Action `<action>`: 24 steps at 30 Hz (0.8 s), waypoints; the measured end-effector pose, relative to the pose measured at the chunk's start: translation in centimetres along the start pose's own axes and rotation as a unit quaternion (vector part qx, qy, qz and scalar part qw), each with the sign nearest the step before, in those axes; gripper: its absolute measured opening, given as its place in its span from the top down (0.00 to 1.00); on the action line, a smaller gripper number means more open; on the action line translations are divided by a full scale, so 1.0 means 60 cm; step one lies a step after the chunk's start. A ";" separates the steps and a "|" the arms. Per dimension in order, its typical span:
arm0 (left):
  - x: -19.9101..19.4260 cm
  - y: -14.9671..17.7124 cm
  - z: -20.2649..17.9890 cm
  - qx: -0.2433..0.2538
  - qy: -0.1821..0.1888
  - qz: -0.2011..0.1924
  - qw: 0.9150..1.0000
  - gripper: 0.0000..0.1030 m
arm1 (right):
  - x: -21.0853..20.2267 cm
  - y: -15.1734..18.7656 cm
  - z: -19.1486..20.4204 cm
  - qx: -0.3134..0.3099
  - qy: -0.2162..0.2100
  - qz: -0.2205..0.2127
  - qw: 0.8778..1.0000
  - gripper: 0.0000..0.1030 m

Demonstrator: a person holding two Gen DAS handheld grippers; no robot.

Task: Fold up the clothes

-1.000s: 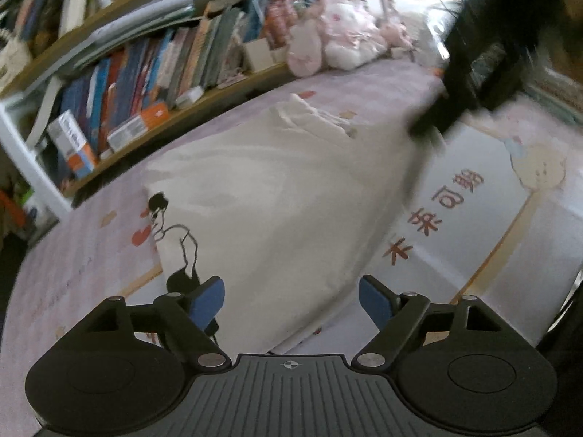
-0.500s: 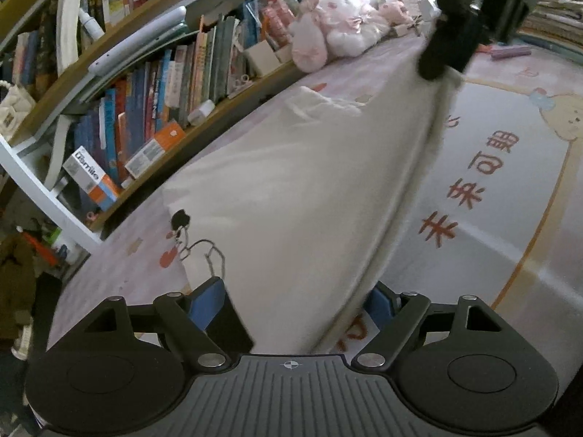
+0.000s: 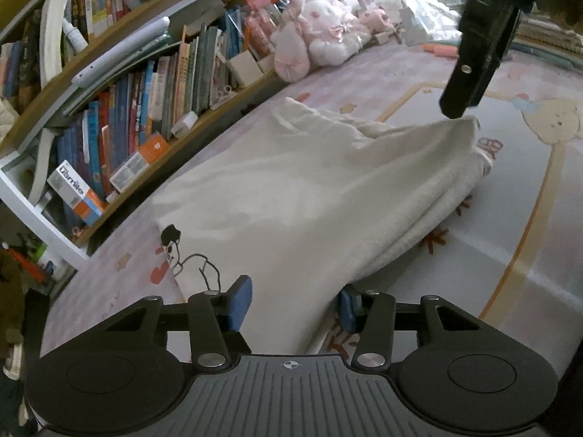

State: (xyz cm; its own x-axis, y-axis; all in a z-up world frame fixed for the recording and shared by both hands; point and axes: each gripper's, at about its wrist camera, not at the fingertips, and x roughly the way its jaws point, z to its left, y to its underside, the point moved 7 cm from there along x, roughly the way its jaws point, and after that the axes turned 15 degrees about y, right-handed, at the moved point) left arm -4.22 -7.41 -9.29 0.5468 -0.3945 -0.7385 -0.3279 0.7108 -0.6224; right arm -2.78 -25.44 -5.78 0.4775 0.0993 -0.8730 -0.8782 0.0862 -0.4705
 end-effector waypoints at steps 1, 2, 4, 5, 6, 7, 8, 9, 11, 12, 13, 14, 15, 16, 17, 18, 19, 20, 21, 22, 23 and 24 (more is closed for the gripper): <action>-0.001 -0.002 0.003 -0.004 0.003 -0.002 1.000 0.53 | -0.008 -0.002 0.005 -0.037 0.012 -0.017 0.999 0.44; -0.002 -0.005 0.007 -0.009 0.006 -0.003 1.000 0.53 | -0.015 -0.003 0.012 -0.074 0.022 -0.034 0.996 0.37; -0.003 -0.009 0.013 -0.020 0.014 -0.006 1.000 0.53 | -0.027 -0.003 0.033 -0.153 0.030 -0.063 0.986 0.31; -0.004 -0.010 0.016 -0.023 0.017 -0.007 1.000 0.53 | -0.029 -0.002 0.045 -0.184 0.029 -0.071 0.980 0.30; -0.004 -0.010 0.017 -0.026 0.020 -0.008 0.999 0.53 | -0.031 -0.001 0.057 -0.216 0.028 -0.080 0.973 0.30; -0.004 -0.011 0.019 -0.028 0.023 -0.008 0.999 0.53 | -0.030 0.002 0.070 -0.242 0.025 -0.086 0.966 0.30; -0.004 -0.011 0.021 -0.030 0.025 -0.009 0.999 0.53 | -0.028 0.006 0.084 -0.263 0.020 -0.091 0.960 0.30; -0.004 -0.012 0.023 -0.033 0.028 -0.009 0.999 0.53 | -0.025 0.010 0.097 -0.283 0.015 -0.096 0.954 0.30; -0.004 -0.013 0.026 -0.038 0.034 -0.010 0.999 0.53 | -0.017 0.021 0.124 -0.318 0.004 -0.099 0.943 0.30; -0.004 -0.012 0.027 -0.041 0.036 -0.010 0.998 0.53 | -0.012 0.029 0.137 -0.333 -0.002 -0.099 0.938 0.30; -0.004 -0.012 0.028 -0.044 0.038 -0.010 0.998 0.53 | -0.008 0.037 0.150 -0.348 -0.008 -0.099 0.932 0.30; -0.004 -0.012 0.029 -0.046 0.040 -0.011 0.998 0.53 | -0.003 0.044 0.161 -0.362 -0.011 -0.099 0.927 0.30; -0.004 -0.012 0.030 -0.049 0.042 -0.011 0.998 0.53 | 0.002 0.049 0.172 -0.374 -0.011 -0.099 0.922 0.30; -0.004 -0.012 0.031 -0.050 0.043 -0.012 0.998 0.53 | 0.008 0.054 0.180 -0.383 -0.011 -0.100 0.919 0.30; -0.004 -0.013 0.031 -0.052 0.044 -0.012 0.998 0.53 | 0.013 0.057 0.184 -0.388 -0.008 -0.100 0.916 0.30; -0.004 -0.013 0.032 -0.054 0.045 -0.012 0.997 0.53 | 0.018 0.059 0.187 -0.393 -0.004 -0.099 0.914 0.30; -0.004 -0.013 0.033 -0.056 0.046 -0.013 0.997 0.53 | 0.024 0.061 0.189 -0.398 0.001 -0.099 0.912 0.30; -0.004 -0.013 0.034 -0.061 0.049 -0.013 0.997 0.53 | 0.029 0.064 0.192 -0.403 0.005 -0.098 0.910 0.30; -0.004 -0.013 0.036 -0.068 0.053 -0.014 0.996 0.53 | 0.034 0.066 0.194 -0.408 0.010 -0.098 0.908 0.30; -0.004 -0.012 0.037 -0.076 0.057 -0.015 0.995 0.53 | 0.038 0.068 0.194 -0.412 0.016 -0.099 0.905 0.30; -0.004 -0.012 0.039 -0.086 0.063 -0.016 0.994 0.55 | 0.041 0.070 0.193 -0.418 0.024 -0.101 0.902 0.32; -0.005 -0.012 0.042 -0.098 0.070 -0.018 0.993 0.55 | 0.044 0.072 0.191 -0.426 0.035 -0.105 0.898 0.33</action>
State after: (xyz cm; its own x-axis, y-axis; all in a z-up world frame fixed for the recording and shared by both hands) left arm -2.20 -6.34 -8.00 0.4531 -0.5048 -0.7347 -0.4604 0.5732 -0.6778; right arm -4.97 -13.47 -8.62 0.6580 0.1051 -0.7457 -0.4867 -0.6963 -0.5276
